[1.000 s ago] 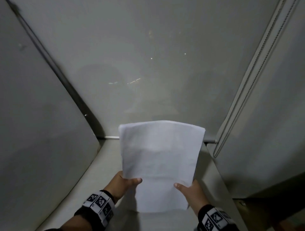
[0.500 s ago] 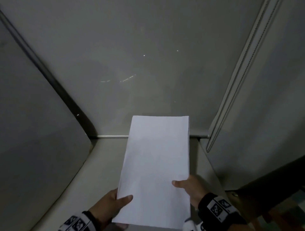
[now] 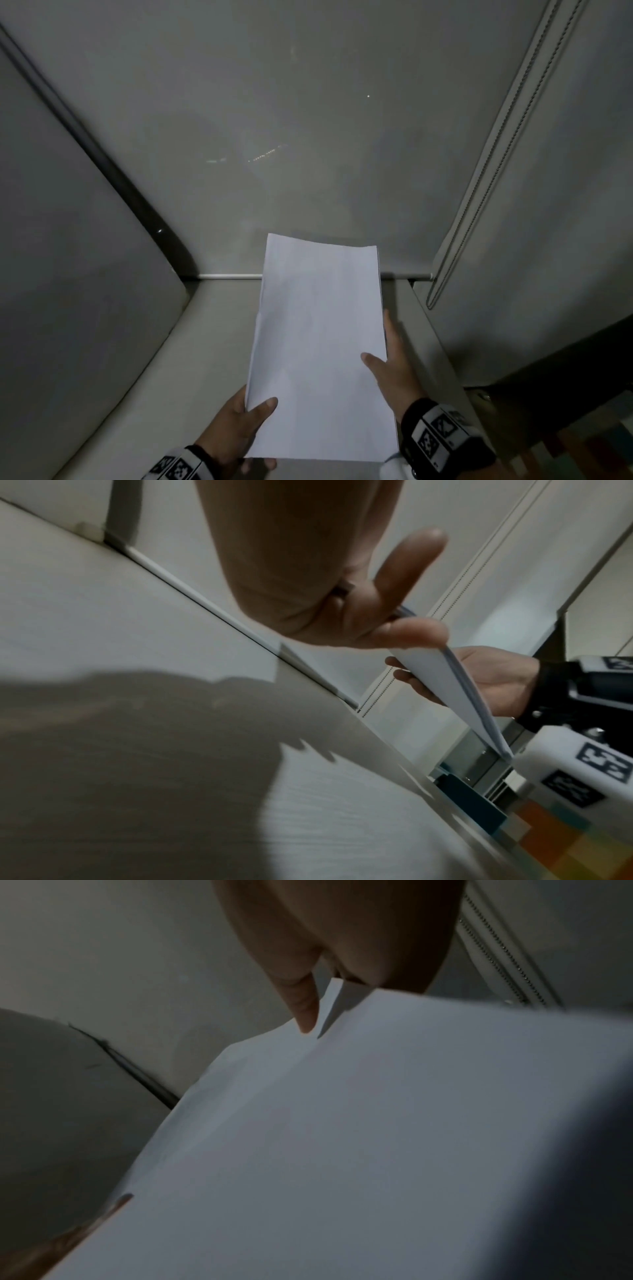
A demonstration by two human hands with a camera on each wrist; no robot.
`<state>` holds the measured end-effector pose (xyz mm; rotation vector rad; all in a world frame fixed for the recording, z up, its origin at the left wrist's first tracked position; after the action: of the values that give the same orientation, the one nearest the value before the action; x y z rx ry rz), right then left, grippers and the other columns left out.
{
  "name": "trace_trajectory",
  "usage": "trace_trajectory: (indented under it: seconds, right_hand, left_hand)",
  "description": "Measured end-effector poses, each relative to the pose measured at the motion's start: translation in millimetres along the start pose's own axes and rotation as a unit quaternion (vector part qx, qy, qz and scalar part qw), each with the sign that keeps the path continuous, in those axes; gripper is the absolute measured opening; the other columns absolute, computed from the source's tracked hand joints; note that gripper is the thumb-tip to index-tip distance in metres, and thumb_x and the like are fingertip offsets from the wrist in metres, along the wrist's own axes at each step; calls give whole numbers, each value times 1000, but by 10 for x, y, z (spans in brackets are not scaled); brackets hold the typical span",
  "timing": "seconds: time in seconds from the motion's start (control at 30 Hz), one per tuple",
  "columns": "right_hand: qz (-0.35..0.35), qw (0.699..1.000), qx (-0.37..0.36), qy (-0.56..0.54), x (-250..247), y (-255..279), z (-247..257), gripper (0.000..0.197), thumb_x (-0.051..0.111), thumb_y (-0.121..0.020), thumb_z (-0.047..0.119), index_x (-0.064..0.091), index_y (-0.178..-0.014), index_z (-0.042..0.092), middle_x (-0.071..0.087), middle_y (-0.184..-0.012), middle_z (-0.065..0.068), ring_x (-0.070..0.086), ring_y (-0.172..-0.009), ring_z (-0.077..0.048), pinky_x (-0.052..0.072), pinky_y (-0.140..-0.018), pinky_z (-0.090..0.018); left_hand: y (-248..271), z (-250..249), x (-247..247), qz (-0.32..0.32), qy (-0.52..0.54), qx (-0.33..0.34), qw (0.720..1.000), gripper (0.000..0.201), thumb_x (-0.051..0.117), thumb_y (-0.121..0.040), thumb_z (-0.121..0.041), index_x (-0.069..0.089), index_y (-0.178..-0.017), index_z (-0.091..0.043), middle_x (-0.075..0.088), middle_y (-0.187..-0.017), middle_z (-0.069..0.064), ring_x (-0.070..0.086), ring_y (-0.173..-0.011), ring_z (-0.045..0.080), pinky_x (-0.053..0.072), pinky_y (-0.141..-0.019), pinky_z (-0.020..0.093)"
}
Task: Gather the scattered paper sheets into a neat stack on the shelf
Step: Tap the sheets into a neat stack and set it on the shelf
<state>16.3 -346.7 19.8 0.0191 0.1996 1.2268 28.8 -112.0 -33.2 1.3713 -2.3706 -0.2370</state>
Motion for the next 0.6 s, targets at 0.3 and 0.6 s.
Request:
trace_trajectory:
  seconds: [0.3, 0.6]
  right_hand:
    - [106, 985, 96, 94, 13, 93, -292, 75, 46, -93, 16, -5, -146, 32, 2, -156, 9, 6, -144, -14, 14, -114, -33]
    - [67, 988, 121, 67, -154, 44, -681, 74, 45, -85, -7, 23, -144, 33, 31, -150, 8, 29, -138, -12, 23, -115, -38]
  left_hand:
    - [-213, 150, -72, -34, -40, -27, 998, 27, 52, -95, -18, 48, -121, -11, 70, -65, 18, 58, -36, 27, 34, -26, 16]
    - [-587, 312, 12, 5, -67, -79, 995, 33, 49, -97, -23, 39, -122, -4, 69, -59, 19, 56, -34, 23, 31, -25, 15]
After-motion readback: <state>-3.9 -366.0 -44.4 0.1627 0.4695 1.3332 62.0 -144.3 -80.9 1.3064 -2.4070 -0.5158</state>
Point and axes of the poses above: each hand's wrist, its own y-axis away from the middle knuckle, its own x-axis out of the palm, z = x × y, the point moved 7 cm from there along -y, towards the middle knuckle
